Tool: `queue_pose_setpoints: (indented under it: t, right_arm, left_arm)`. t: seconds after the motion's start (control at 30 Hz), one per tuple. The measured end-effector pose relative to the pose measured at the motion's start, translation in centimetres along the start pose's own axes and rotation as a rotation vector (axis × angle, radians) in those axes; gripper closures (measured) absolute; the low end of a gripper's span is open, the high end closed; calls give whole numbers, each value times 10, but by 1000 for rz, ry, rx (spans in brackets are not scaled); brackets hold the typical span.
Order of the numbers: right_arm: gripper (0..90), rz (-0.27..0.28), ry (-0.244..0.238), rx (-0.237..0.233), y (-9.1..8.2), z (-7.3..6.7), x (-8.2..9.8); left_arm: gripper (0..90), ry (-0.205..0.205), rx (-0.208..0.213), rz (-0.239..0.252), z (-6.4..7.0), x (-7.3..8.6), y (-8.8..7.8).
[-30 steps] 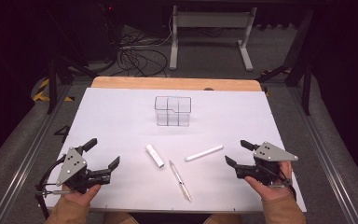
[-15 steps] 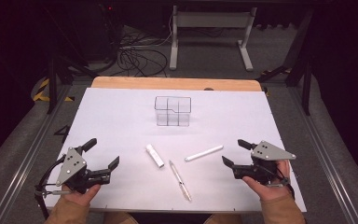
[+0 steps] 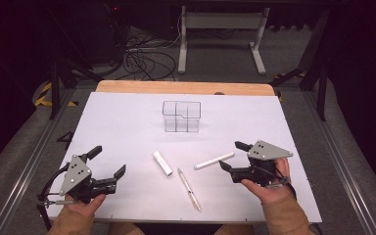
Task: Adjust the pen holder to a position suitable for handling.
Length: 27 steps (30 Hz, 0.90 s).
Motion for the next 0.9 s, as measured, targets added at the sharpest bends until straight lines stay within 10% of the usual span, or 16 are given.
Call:
queue_pose_setpoints:
  t: [0.9]
  right_arm:
    - [180,-11,-27,-91,29,-25,-19]
  left_arm:
    - [81,-2,1,-3,0,0,1]
Point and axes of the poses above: each handheld gripper's, and its own axes: y roughly forward along the jaws, x roughly out of its underside, z roughly to its right, the point moved 7 cm from there along y, roughly forward along the jaws, and after that the axes turned 4 degrees about y, right-handed, at the moved point
